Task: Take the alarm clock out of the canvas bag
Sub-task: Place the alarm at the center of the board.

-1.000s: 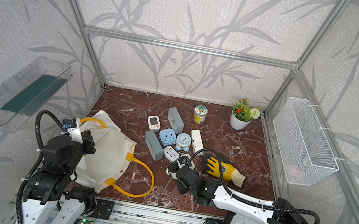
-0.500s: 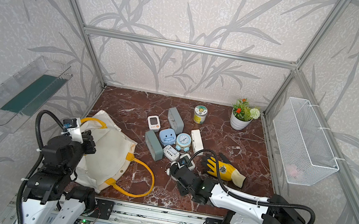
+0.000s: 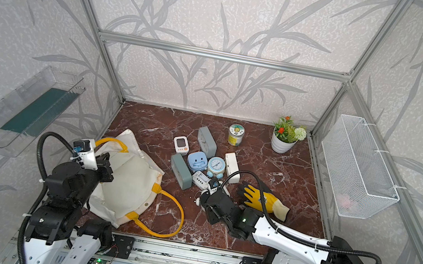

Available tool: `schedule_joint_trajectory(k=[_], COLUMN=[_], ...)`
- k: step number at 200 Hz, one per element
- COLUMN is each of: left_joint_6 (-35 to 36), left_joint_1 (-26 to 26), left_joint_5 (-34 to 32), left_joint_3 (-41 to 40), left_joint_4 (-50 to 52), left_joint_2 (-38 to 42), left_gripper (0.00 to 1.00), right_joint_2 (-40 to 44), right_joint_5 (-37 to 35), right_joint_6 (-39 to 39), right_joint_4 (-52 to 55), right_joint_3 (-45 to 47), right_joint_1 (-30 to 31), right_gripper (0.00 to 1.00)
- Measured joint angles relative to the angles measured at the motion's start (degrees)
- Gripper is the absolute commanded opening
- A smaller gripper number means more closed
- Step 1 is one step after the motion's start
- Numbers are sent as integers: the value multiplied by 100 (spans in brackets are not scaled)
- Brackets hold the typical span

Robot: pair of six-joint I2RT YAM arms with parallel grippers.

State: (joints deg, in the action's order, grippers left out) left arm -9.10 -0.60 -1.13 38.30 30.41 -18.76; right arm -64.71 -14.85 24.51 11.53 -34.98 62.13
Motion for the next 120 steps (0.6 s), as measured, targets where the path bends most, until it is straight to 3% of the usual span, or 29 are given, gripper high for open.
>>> schedule_joint_trajectory(k=[33, 120], left_joint_6=[-13, -146], left_joint_1=[0, 0], left_joint_5=[214, 702], left_joint_3=[0, -66], left_joint_4=[-107, -393], left_joint_2=[50, 496], left_gripper=[0, 0], right_joint_2=[-192, -2361], right_joint_5=[490, 1687], right_joint_6=[-17, -262], right_joint_4=[-761, -1956], right_joint_3=[-105, -1547], right_joint_1=[4, 164], right_gripper=[65, 72])
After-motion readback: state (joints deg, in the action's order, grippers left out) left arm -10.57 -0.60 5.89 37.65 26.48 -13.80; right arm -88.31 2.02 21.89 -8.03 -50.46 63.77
